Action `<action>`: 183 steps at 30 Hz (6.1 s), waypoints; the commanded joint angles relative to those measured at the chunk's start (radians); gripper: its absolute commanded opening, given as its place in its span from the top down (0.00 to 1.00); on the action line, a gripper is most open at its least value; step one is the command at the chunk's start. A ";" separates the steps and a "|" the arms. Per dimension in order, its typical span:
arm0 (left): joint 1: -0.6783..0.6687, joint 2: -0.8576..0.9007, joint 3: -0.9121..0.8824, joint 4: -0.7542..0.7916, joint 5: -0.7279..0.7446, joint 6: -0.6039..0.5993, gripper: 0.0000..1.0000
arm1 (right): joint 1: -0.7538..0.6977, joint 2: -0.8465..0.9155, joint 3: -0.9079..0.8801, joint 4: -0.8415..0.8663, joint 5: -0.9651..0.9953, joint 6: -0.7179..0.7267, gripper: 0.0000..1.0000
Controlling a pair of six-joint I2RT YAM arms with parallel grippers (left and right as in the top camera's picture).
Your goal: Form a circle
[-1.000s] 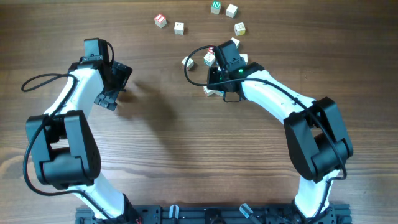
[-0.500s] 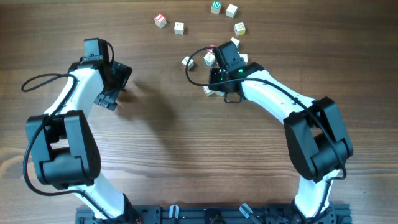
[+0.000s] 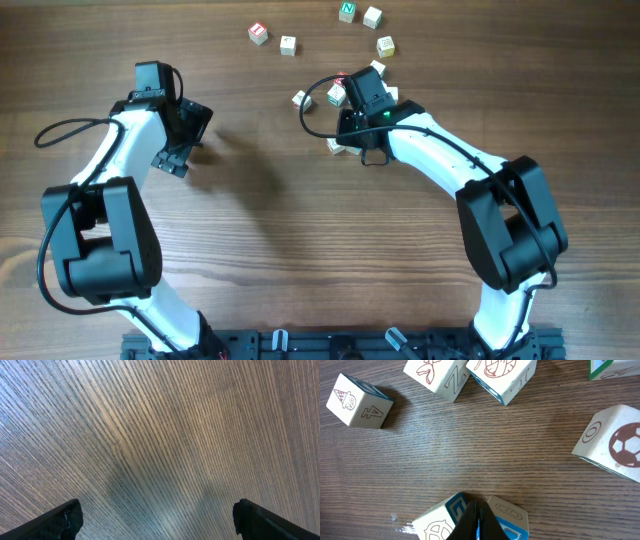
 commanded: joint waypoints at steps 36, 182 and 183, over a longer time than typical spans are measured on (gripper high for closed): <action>0.001 0.013 0.003 0.000 0.004 -0.010 0.00 | 0.001 0.017 0.031 0.030 -0.043 -0.076 0.95; 0.001 0.013 0.003 0.000 0.004 -0.010 0.00 | -0.155 0.051 0.114 -0.074 0.048 0.026 0.18; 0.001 0.013 0.003 0.000 0.004 -0.010 0.00 | -0.153 0.086 0.123 -0.074 0.048 0.050 0.18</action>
